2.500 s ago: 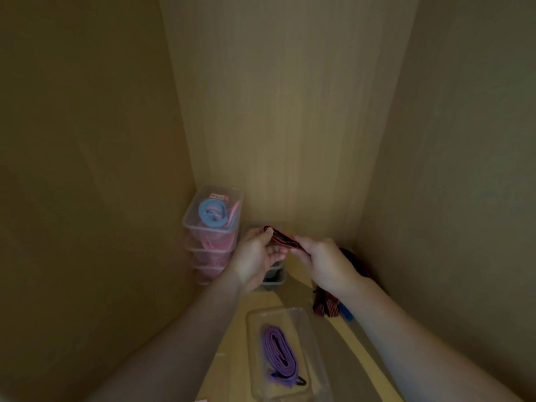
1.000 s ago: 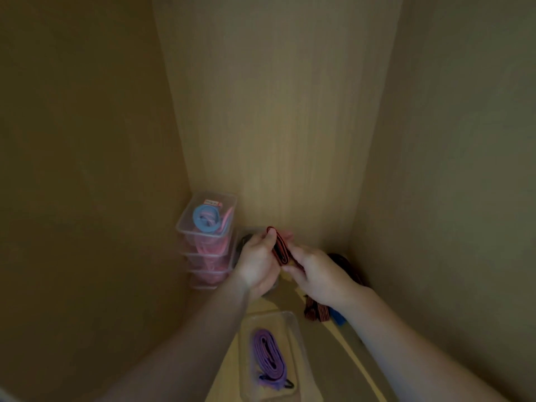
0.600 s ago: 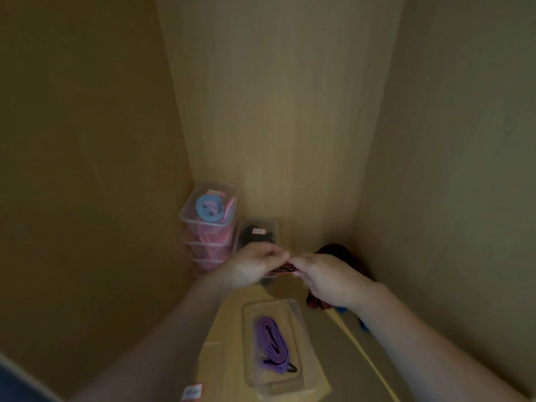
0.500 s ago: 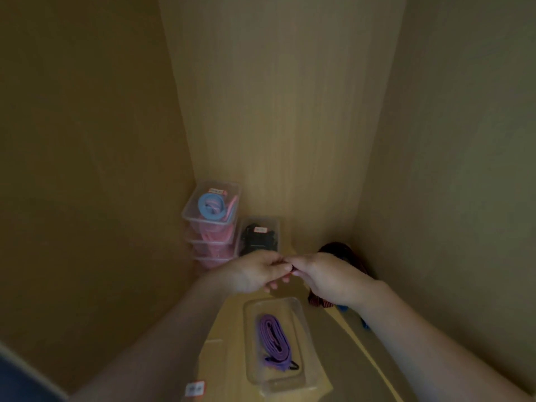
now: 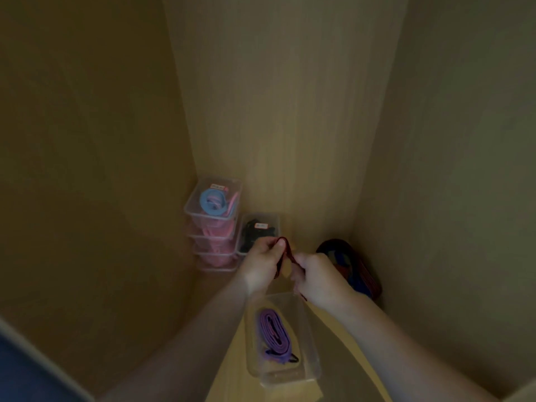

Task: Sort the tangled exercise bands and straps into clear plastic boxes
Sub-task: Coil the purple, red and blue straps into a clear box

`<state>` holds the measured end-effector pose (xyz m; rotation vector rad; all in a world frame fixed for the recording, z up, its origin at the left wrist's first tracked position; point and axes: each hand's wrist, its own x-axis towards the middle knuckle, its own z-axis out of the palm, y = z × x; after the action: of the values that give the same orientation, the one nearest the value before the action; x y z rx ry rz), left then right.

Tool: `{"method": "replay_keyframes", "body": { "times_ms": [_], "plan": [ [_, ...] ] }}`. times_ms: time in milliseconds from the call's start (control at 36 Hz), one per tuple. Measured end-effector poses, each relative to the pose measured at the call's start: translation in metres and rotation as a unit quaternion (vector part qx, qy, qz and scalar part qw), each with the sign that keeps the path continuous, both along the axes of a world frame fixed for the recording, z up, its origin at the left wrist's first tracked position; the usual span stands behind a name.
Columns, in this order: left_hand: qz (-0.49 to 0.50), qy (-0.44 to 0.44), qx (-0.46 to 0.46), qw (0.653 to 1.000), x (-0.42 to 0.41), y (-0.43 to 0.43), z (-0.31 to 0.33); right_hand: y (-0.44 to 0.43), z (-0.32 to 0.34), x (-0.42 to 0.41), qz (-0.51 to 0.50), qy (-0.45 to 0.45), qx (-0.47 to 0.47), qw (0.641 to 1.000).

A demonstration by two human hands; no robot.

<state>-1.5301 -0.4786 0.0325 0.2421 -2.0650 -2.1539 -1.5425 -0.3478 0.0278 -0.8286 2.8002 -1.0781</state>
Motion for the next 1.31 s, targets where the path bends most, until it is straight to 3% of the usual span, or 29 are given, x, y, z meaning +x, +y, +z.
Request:
{"method": "replay_keyframes", "body": {
  "times_ms": [444,611,694,778,889,972,1083,1306],
  "plan": [
    [0.052,-0.006,0.195,0.980,-0.014,0.010,-0.006,-0.004,-0.015,-0.004,0.049,0.083,-0.016,0.995],
    [0.039,0.022,0.208,0.977,-0.010,0.002,-0.001,0.007,-0.013,-0.008,0.049,0.131,-0.013,0.990],
    [0.025,0.000,0.156,0.987,-0.008,-0.012,-0.002,0.018,-0.006,-0.014,0.053,0.127,0.008,0.990],
    [-0.071,-0.063,0.051,0.994,-0.004,-0.028,0.003,0.025,0.000,-0.019,0.071,0.118,0.050,0.989],
    [-0.191,-0.154,-0.101,0.964,0.001,-0.038,0.016,0.026,0.012,-0.023,0.084,0.135,0.076,0.984],
    [-0.228,-0.158,-0.164,0.946,0.006,-0.033,0.025,0.022,0.020,-0.020,0.122,0.121,0.072,0.982],
    [-0.238,-0.103,-0.185,0.948,0.012,-0.026,0.023,0.015,0.021,-0.018,0.148,0.135,0.083,0.976],
    [-0.101,-0.061,-0.114,0.986,0.005,-0.015,0.007,0.014,0.014,-0.018,0.034,0.143,0.024,0.989]
  ]
}}
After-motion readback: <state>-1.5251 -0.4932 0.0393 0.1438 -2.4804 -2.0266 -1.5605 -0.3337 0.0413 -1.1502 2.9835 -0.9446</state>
